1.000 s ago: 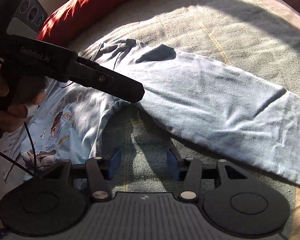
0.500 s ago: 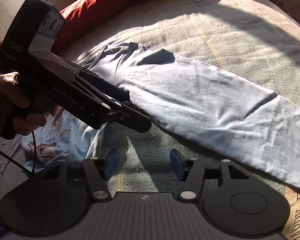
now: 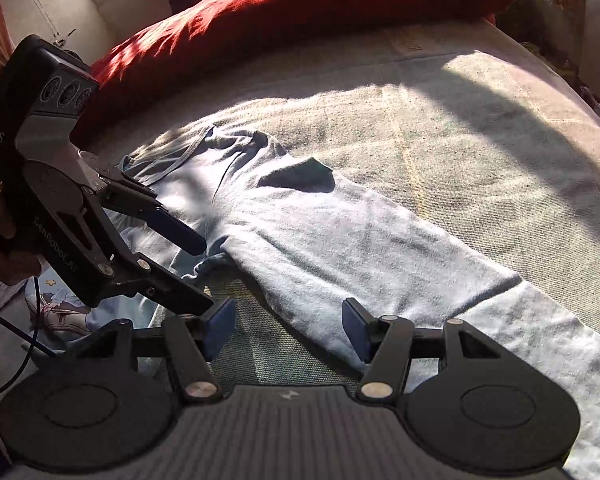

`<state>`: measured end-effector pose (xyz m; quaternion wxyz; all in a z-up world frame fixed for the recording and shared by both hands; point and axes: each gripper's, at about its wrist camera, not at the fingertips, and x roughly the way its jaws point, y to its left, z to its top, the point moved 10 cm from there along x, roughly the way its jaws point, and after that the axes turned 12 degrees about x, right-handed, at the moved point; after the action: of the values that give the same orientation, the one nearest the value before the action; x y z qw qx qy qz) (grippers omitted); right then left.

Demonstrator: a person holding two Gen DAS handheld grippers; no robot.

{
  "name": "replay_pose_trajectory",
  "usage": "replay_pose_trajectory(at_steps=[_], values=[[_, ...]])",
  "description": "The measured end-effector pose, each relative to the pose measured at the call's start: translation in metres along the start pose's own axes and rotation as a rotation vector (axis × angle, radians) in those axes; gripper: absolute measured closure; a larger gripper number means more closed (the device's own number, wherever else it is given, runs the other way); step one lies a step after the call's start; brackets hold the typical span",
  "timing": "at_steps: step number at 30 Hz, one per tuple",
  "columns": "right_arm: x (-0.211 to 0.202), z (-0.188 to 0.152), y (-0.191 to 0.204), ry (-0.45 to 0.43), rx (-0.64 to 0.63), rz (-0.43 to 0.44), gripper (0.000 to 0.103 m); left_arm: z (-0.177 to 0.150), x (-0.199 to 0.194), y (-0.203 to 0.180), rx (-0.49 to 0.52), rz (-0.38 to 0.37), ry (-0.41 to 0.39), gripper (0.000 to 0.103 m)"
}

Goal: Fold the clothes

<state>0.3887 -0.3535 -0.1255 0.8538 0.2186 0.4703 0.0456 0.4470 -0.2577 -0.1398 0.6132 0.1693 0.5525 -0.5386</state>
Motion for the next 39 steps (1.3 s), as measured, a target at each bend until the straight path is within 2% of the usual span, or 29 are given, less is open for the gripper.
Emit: replay_pose_trajectory(at_steps=[3,6,8,11,14,15,16,18,21,22,24,27,29,35,37,39], values=[[-0.001,0.027,-0.015,-0.037,-0.049,-0.027,0.039,-0.006,0.013,0.008,-0.013,-0.009,0.032,0.014],[0.007,0.052,-0.034,-0.054,-0.122,-0.079,0.04,-0.008,0.013,0.004,0.021,-0.014,0.033,0.013],[0.019,0.064,-0.046,-0.046,-0.179,-0.109,0.04,-0.01,0.012,0.004,0.02,-0.019,0.041,0.013],[0.043,0.072,-0.06,0.01,-0.25,-0.137,0.049,-0.013,0.011,0.006,0.018,-0.024,0.047,0.013],[0.057,0.066,-0.056,0.088,-0.325,-0.112,0.073,-0.015,0.01,0.006,0.016,-0.026,0.046,0.013],[0.06,0.062,-0.054,0.11,-0.351,-0.109,0.088,-0.015,0.01,0.005,0.016,-0.027,0.043,0.013],[0.06,0.061,-0.052,0.109,-0.388,-0.137,0.097,-0.015,0.01,0.005,0.017,-0.028,0.042,0.013],[0.061,0.062,-0.051,0.1,-0.444,-0.19,0.101,-0.014,0.01,0.005,0.015,-0.03,0.044,0.013],[0.061,0.08,-0.069,0.065,-0.412,-0.296,0.103,-0.015,0.009,0.002,0.044,-0.037,0.06,0.013],[0.06,0.083,-0.074,0.065,-0.385,-0.304,0.103,-0.014,0.007,0.002,0.051,-0.039,0.058,0.013],[0.053,0.089,-0.078,0.056,-0.315,-0.277,0.101,-0.012,0.002,0.0,0.062,-0.044,0.051,0.013],[0.032,0.081,-0.053,0.041,-0.34,-0.151,0.093,-0.005,-0.009,-0.001,0.084,-0.054,0.02,0.013],[0.02,0.065,-0.032,0.065,-0.369,-0.061,0.092,-0.001,-0.014,0.003,0.09,-0.044,0.012,0.013],[0.02,0.009,0.023,0.164,-0.512,0.082,0.092,-0.01,-0.034,0.033,0.088,0.105,0.046,0.013],[0.027,-0.004,0.041,0.177,-0.565,0.109,0.092,-0.013,-0.041,0.041,0.055,0.137,0.031,0.013],[0.035,-0.017,0.059,0.188,-0.623,0.133,0.091,-0.014,-0.046,0.044,0.017,0.133,0.006,0.013]])
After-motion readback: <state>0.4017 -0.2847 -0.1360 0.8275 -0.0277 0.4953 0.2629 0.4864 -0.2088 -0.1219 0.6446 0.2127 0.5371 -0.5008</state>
